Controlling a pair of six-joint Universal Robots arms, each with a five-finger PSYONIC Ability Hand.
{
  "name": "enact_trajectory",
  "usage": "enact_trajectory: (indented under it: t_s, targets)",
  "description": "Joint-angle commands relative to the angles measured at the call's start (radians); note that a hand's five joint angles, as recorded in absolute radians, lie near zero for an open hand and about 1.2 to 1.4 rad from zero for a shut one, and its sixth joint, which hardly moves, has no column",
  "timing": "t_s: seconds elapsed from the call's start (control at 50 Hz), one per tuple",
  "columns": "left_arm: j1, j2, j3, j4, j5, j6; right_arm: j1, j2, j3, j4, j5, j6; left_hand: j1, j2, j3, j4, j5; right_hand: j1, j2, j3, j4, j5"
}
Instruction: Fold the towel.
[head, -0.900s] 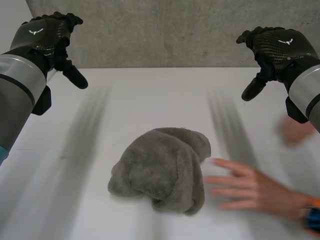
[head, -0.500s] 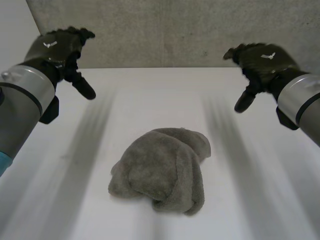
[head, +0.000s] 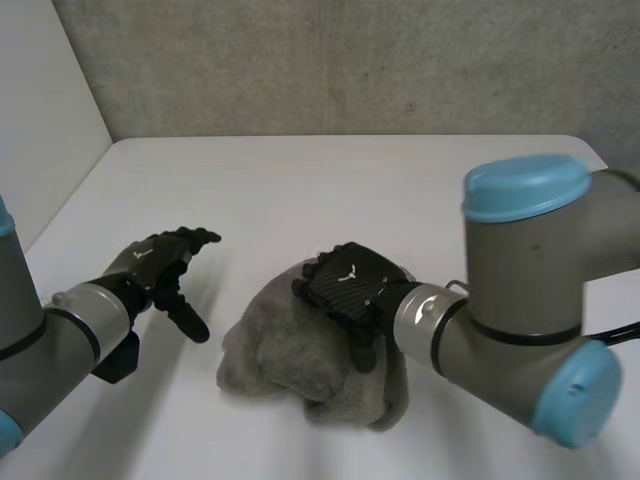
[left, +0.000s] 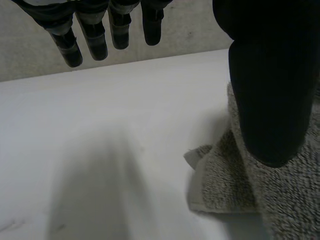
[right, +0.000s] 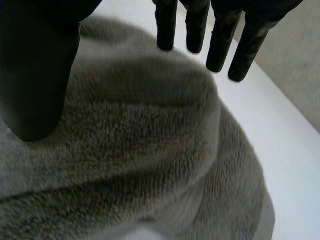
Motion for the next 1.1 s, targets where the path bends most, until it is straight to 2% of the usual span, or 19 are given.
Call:
enact_trajectory:
  t_s: [0.02, 0.04, 0.1, 0.14, 0.16, 0.2, 0.22, 0.3, 0.44, 0.54, 0.58, 0.68, 0.74, 0.86, 0.92, 0.98, 1.1]
  targets:
    - [-0.025, -0.021, -0.021, 0.019, -0.001, 0.0, -0.004, 0.063, -0.016, -0.116, 0.108, 0.013, 0.013, 0.014, 0.009, 0.009, -0.025, 0.798, 0.785, 0.791, 0.783, 0.797]
    - [-0.025, -0.021, -0.021, 0.019, -0.001, 0.0, -0.01, 0.052, -0.013, -0.156, 0.113, 0.02, 0.013, 0.014, 0.009, 0.009, -0.025, 1.127, 1.114, 1.119, 1.111, 1.126]
    - [-0.042, -0.028, -0.02, 0.021, 0.0, 0.0, -0.012, 0.035, -0.01, -0.204, 0.114, 0.035, 0.013, 0.014, 0.009, 0.009, -0.025, 1.13, 1.117, 1.123, 1.115, 1.129]
    - [-0.045, -0.028, -0.02, 0.021, 0.0, -0.002, -0.018, -0.044, -0.001, -0.297, 0.12, 0.149, 0.012, 0.013, 0.008, 0.009, -0.026, 1.13, 1.117, 1.123, 1.115, 1.129]
    - [-0.046, -0.026, -0.018, 0.021, 0.0, -0.002, -0.018, -0.045, -0.001, -0.298, 0.12, 0.15, 0.012, 0.013, 0.008, 0.009, -0.026, 1.13, 1.117, 1.123, 1.115, 1.129]
    - [-0.046, -0.024, -0.015, 0.021, 0.0, -0.002, -0.067, -0.13, 0.004, -0.366, 0.127, 0.341, 0.012, 0.013, 0.008, 0.009, -0.026, 1.13, 1.117, 1.123, 1.115, 1.129]
    - [-0.046, -0.02, -0.012, 0.021, 0.0, -0.002, -0.067, -0.131, 0.004, -0.367, 0.127, 0.342, 0.012, 0.013, 0.008, 0.009, -0.026, 1.13, 1.117, 1.123, 1.115, 1.129]
    - [-0.048, -0.015, -0.005, 0.022, 0.0, -0.005, -0.109, -0.213, 0.001, -0.402, 0.131, 0.536, 0.012, 0.013, 0.008, 0.009, -0.026, 1.13, 1.117, 1.123, 1.115, 1.129]
    - [-0.046, 0.014, 0.015, 0.042, -0.003, -0.008, -0.107, -0.233, -0.059, -0.4, 0.159, 0.569, 0.012, 0.013, 0.008, 0.009, -0.026, 1.13, 1.117, 1.123, 1.115, 1.129]
    - [-0.037, 0.046, 0.018, 0.048, -0.008, -0.01, -0.098, -0.241, -0.14, -0.402, 0.22, 0.581, 0.012, 0.013, 0.008, 0.009, -0.026, 1.13, 1.117, 1.123, 1.115, 1.129]
    - [-0.033, 0.061, 0.015, 0.048, -0.008, -0.01, -0.099, -0.261, -0.189, -0.402, 0.272, 0.622, 0.012, 0.013, 0.008, 0.009, -0.026, 1.13, 1.117, 1.123, 1.115, 1.129]
    - [-0.02, 0.092, 0.0, 0.059, -0.008, -0.01, -0.113, -0.293, -0.201, -0.403, 0.303, 0.739, 0.012, 0.013, 0.008, 0.009, -0.026, 1.13, 1.117, 1.123, 1.115, 1.129]
    - [-0.011, 0.1, -0.014, 0.073, -0.006, -0.008, -0.112, -0.278, -0.192, -0.4, 0.298, 0.773, 0.012, 0.013, 0.008, 0.009, -0.026, 1.13, 1.117, 1.123, 1.115, 1.129]
    - [-0.007, 0.098, -0.023, 0.085, -0.006, -0.008, -0.096, -0.232, -0.145, -0.374, 0.3, 0.75, 0.012, 0.013, 0.008, 0.009, -0.026, 1.13, 1.117, 1.123, 1.115, 1.129]
    - [-0.005, 0.097, -0.028, 0.087, -0.005, -0.008, -0.069, -0.201, -0.096, -0.328, 0.271, 0.721, 0.012, 0.013, 0.008, 0.009, -0.026, 1.13, 1.117, 1.123, 1.115, 1.129]
    - [-0.005, 0.092, -0.028, 0.088, -0.003, -0.008, -0.047, -0.19, -0.013, -0.259, 0.201, 0.704, 0.012, 0.013, 0.008, 0.009, -0.026, 1.13, 1.117, 1.123, 1.115, 1.129]
    - [-0.022, 0.066, 0.0, 0.093, 0.0, -0.006, -0.07, -0.247, 0.094, -0.313, 0.18, 0.698, 0.022, 0.023, 0.018, 0.018, -0.016, 1.13, 1.117, 1.123, 1.115, 1.129]
